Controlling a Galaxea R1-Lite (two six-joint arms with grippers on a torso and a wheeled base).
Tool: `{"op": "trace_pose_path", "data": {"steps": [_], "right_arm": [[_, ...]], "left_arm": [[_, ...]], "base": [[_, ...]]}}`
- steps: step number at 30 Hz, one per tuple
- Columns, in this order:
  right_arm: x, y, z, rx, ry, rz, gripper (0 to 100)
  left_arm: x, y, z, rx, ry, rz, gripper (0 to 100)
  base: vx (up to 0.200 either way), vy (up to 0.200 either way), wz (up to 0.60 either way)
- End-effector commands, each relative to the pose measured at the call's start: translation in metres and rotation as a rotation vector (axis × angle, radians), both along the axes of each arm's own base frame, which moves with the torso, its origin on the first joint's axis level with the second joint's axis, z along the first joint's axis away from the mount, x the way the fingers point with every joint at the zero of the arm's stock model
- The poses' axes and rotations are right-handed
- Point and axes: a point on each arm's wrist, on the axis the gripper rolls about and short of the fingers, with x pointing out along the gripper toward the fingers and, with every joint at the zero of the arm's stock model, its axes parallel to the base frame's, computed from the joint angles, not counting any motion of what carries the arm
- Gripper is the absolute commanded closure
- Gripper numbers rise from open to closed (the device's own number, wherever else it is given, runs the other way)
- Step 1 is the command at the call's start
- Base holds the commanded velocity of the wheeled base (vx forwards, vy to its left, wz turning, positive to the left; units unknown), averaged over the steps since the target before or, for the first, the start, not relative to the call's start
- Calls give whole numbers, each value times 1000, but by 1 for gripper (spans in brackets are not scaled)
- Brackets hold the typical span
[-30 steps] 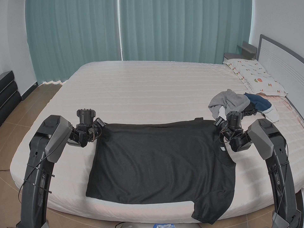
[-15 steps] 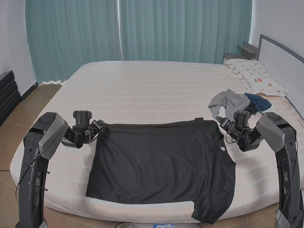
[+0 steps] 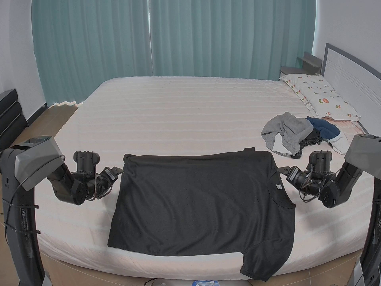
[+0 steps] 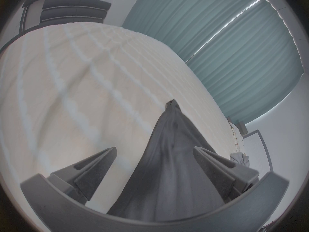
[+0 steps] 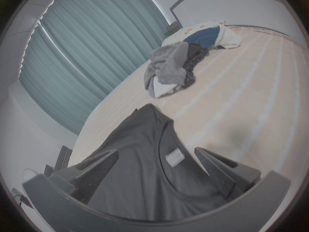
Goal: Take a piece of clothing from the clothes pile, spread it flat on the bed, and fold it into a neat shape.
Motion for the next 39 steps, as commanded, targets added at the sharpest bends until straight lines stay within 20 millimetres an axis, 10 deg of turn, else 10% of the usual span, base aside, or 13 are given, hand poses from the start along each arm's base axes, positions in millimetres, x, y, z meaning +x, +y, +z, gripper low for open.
{"op": "trace_pose_path", "data": {"steps": [1, 11, 39], "right_arm": [[-103, 12, 8, 47, 74, 77, 0], [-158, 12, -20, 162, 164, 73, 0], [-159, 9, -30, 178, 218, 52, 0]], "left_arm": [[-94, -14, 23, -87, 34, -73, 0], [-143, -23, 3, -119, 98, -118, 0], [-165, -40, -36, 110, 147, -174, 0]], "base": [[0, 0, 0], [0, 0, 0], [-43, 0, 0]]}}
